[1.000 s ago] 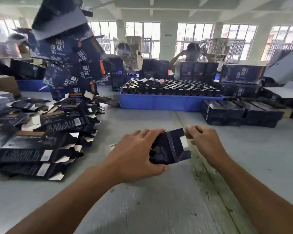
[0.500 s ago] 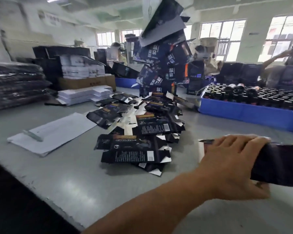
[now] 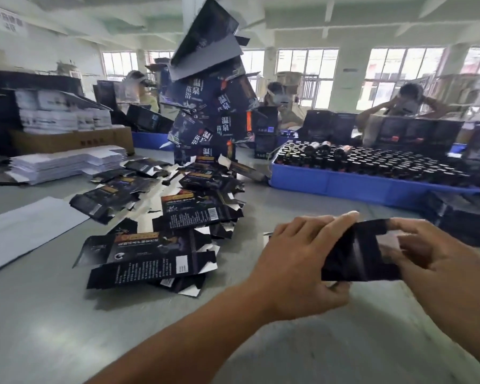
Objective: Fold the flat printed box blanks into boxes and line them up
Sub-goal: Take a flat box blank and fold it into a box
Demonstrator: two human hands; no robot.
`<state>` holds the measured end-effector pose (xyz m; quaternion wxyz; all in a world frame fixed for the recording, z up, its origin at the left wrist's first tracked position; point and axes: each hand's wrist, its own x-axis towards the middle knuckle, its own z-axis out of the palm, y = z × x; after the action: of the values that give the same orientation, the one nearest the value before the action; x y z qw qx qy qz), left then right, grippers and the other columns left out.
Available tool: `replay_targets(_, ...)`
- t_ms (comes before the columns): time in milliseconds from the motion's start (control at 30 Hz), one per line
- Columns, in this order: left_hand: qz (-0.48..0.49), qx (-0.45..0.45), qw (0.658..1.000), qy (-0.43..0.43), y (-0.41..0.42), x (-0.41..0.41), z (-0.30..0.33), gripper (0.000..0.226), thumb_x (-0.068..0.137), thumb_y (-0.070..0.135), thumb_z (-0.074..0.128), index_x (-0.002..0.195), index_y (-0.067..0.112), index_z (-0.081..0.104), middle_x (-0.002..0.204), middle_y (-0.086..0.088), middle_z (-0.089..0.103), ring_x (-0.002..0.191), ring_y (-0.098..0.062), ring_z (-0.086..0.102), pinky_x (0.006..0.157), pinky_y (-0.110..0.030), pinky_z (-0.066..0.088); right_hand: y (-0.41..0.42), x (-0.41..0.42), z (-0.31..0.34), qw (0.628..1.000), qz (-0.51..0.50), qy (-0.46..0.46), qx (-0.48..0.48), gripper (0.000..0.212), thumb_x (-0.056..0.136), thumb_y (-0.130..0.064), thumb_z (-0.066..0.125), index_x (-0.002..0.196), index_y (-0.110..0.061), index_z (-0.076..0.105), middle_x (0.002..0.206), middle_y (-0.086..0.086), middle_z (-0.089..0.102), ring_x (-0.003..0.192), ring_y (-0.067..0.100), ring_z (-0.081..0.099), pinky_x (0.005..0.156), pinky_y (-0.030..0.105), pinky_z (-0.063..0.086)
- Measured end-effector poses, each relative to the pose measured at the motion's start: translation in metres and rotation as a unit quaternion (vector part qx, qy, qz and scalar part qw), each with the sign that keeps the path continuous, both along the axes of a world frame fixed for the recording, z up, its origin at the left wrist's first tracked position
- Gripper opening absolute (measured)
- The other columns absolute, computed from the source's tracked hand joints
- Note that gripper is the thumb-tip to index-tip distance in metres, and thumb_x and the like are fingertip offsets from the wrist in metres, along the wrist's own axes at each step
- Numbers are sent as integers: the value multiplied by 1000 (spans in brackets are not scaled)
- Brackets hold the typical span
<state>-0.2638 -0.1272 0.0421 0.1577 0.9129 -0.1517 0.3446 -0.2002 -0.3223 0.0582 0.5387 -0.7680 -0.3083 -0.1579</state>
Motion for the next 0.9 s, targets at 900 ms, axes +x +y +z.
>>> replay_targets(900,-30,-14,999,-29,13,3,-2,71,81,55,66,142,34,39,151,11,40,136,-15,44,102,-41,48,3,-10,0,992,-29,-102,-74,33,98,-12,59,124,-31,67,109,-26,65,93,-3,65,77,16,51)
